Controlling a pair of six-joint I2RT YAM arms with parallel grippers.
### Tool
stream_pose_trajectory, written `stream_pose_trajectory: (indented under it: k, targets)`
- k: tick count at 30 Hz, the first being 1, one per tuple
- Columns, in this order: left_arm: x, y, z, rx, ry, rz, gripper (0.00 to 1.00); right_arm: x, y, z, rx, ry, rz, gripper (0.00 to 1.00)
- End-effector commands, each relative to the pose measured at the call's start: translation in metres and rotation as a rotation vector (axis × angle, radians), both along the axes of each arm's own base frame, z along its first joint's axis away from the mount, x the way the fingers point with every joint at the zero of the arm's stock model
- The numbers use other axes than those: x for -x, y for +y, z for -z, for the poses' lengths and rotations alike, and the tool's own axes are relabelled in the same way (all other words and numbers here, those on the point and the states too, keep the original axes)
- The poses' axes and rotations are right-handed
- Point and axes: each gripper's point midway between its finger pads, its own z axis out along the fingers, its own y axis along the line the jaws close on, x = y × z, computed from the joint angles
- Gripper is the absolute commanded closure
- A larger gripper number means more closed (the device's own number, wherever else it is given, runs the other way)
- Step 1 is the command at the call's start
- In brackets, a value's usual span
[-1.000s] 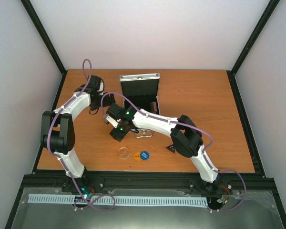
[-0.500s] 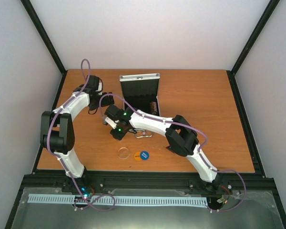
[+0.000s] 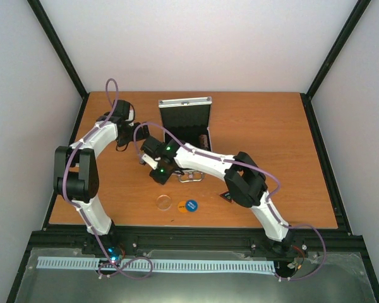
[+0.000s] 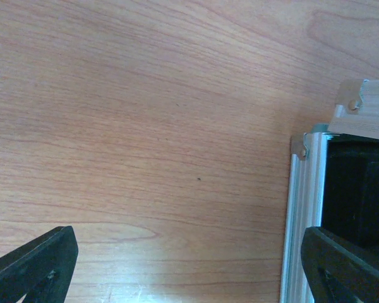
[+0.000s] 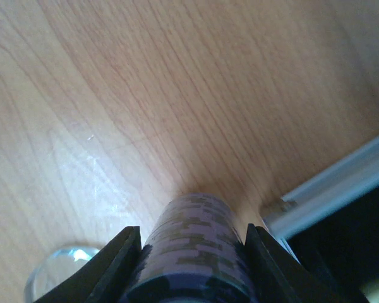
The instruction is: Pack up texas hold em set
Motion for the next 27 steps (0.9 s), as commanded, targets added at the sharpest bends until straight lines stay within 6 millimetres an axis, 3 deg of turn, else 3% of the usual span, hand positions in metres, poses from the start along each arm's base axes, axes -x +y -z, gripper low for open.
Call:
stream_pose_trajectory:
  k: [1,6,9,20,24,27]
  targets:
    - [-0.008,0.006,-0.004,0.006,0.0,-0.028,0.0,-0.011,-0.006,-0.089,-0.129,-0.13,0.009,0.97]
    - [-0.009,0.006,-0.003,0.008,-0.002,-0.031,0.0,-0.038,-0.016,-0.129,-0.156,-0.281,0.055,0.97]
    - [-0.007,0.005,0.002,0.014,0.008,-0.032,0.0,-0.065,-0.022,-0.132,-0.121,-0.385,0.099,0.97]
    - [-0.005,0.001,0.015,0.039,0.029,-0.035,0.0,-0.161,-0.035,-0.095,-0.035,-0.624,0.265,0.97]
    - [-0.005,0.003,0.017,0.028,0.036,-0.033,0.0,-0.184,-0.034,-0.09,-0.097,-0.622,0.316,0.97]
    - [-0.004,0.003,0.02,0.029,0.042,-0.031,0.0,-0.19,-0.028,-0.091,-0.131,-0.636,0.327,0.97]
